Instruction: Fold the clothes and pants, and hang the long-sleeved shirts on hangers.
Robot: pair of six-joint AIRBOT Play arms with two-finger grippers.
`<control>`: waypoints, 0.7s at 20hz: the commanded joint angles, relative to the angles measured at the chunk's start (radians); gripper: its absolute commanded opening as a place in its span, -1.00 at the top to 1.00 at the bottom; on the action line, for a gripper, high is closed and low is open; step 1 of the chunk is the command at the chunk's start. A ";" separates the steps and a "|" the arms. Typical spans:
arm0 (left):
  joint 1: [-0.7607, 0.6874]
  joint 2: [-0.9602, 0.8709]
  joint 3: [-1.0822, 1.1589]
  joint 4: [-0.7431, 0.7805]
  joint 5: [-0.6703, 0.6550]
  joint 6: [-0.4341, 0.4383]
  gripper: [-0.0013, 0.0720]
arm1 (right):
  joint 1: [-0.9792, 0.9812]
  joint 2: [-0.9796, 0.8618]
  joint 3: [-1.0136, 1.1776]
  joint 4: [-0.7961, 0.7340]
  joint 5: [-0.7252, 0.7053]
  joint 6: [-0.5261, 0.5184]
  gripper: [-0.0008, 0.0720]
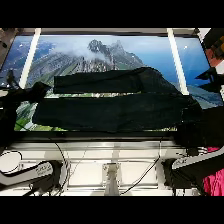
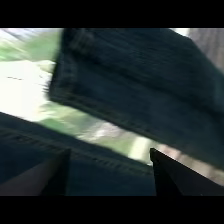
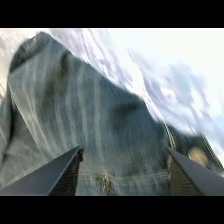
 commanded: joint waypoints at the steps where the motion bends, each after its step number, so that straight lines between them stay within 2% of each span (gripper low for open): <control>1: -0.054 -0.127 0.008 -0.124 0.119 0.010 -0.60 | 0.058 -0.090 0.005 0.040 -0.142 -0.003 -0.70; 3: -0.073 -0.151 0.008 -0.126 0.216 0.010 -0.60 | 0.098 -0.126 0.013 0.014 -0.174 -0.049 -0.70; 9: -0.088 -0.160 0.018 -0.106 0.315 0.010 -0.60 | 0.198 -0.154 0.029 -0.056 -0.173 -0.122 -0.72; 14: -0.100 -0.182 0.023 -0.073 0.288 0.009 -0.59 | 0.237 -0.154 0.091 -0.056 -0.153 -0.131 -0.72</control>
